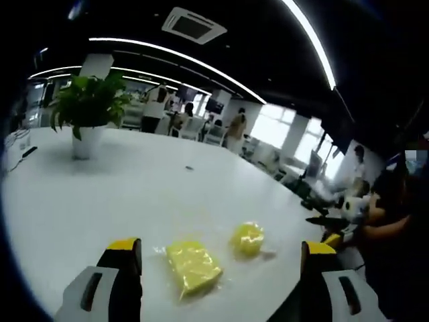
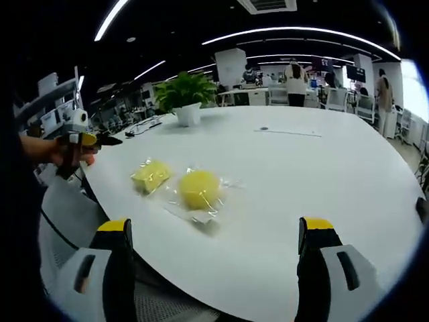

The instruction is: Compare the silicone blocks by pressing each to a similar depth, holding the contact briefly, and releasing to observe deformation and rebound differences across the visible hardness samples.

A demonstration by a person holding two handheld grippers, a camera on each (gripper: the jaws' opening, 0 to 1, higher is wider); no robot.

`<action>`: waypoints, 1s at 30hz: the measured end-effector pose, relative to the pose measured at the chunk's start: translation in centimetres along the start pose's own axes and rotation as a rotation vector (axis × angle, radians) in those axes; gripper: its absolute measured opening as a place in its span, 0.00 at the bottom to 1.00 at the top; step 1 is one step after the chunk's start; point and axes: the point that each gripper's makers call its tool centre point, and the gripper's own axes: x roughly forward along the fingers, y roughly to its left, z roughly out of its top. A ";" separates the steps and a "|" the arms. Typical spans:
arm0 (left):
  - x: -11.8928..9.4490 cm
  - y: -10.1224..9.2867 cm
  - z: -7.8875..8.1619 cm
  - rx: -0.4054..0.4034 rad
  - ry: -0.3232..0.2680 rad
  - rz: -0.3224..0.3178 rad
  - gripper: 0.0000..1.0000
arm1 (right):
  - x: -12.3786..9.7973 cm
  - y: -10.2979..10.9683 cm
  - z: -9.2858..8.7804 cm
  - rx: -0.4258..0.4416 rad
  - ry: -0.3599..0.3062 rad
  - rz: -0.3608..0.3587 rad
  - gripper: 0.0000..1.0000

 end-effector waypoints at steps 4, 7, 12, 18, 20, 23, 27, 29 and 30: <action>1.7 -0.9 1.0 -0.031 -0.012 -0.031 1.00 | 0.0 0.3 0.0 0.010 -0.007 0.003 0.96; 3.3 -1.3 1.2 -0.049 0.008 -0.046 1.00 | 0.0 0.2 -0.1 0.019 -0.010 -0.002 0.96; 5.6 -2.0 1.8 -0.049 0.021 -0.076 1.00 | -0.1 0.3 0.0 0.023 -0.017 -0.006 0.96; 8.6 -2.5 1.6 -0.098 0.053 -0.097 0.99 | -0.1 0.0 -0.1 0.029 -0.020 -0.014 0.96; 9.5 -2.2 1.3 -0.140 0.070 -0.081 0.98 | -0.1 -0.1 -0.1 0.032 -0.020 -0.020 0.96; 11.3 -2.2 1.0 -0.186 0.085 -0.098 0.99 | 0.0 0.0 0.1 0.039 -0.031 -0.020 0.96; 13.1 -2.4 0.2 -0.240 0.112 -0.109 0.98 | 0.1 0.3 -0.2 0.043 -0.026 -0.013 0.96; 13.9 -2.3 -0.2 -0.270 0.122 -0.101 0.96 | 0.2 0.5 -0.2 0.044 -0.024 -0.011 0.96; 14.3 -2.2 -0.4 -0.286 0.125 -0.094 0.95 | 0.2 0.5 -0.3 0.043 -0.023 -0.012 0.96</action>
